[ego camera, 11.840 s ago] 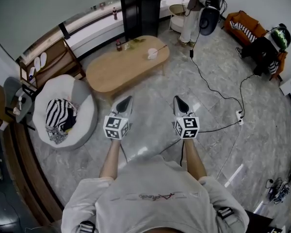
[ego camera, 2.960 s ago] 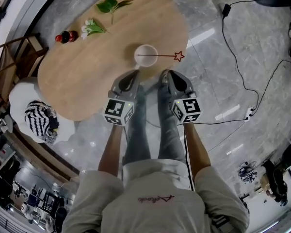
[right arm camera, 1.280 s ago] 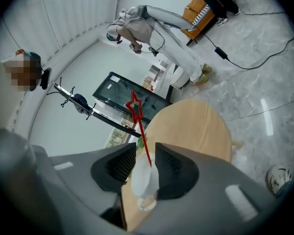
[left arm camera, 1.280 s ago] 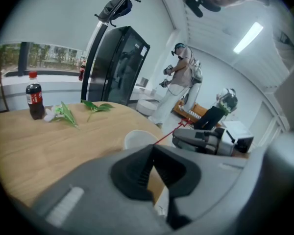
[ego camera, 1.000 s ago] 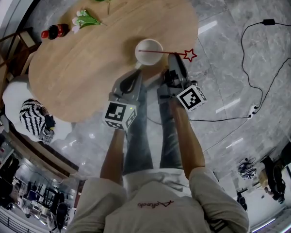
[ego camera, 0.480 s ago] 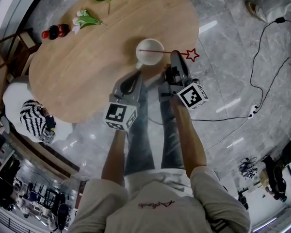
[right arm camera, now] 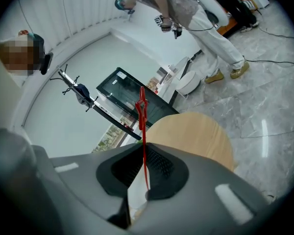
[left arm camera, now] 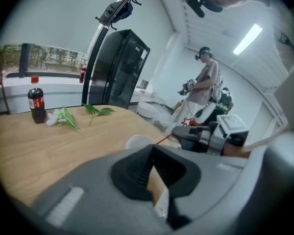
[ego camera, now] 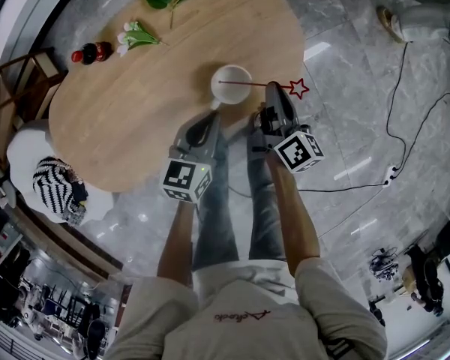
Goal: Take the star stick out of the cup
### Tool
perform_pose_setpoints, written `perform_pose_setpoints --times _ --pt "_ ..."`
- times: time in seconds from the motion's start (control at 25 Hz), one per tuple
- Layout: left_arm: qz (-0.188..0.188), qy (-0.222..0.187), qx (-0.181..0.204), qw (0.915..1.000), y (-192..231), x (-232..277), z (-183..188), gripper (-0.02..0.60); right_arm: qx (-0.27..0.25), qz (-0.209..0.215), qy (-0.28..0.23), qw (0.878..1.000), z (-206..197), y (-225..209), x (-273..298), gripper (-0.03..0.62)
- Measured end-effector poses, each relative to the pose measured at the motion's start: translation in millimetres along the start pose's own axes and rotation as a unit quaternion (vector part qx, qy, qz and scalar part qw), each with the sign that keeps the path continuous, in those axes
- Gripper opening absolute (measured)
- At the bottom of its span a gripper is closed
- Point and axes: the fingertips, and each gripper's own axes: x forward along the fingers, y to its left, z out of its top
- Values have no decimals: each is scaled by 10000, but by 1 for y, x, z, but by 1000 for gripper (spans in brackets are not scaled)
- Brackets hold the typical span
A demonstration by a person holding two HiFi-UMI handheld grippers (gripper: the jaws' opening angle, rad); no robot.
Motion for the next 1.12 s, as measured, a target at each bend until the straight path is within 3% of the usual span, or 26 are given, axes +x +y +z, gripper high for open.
perform_pose_setpoints --times 0.32,0.48,0.72,1.12 --pt "49 -183 72 9998 -9 -9 33 3 -1376 163 357 9897 19 44 -7 15" --pt "68 -270 131 9995 -15 -15 49 3 -2243 343 588 9721 21 72 -11 15" --pt "129 -420 300 9986 -21 -28 82 3 -3384 560 798 9359 26 115 -18 15" --pt "249 -814 592 9946 -40 -71 162 3 -3800 768 756 9187 56 189 -51 15"
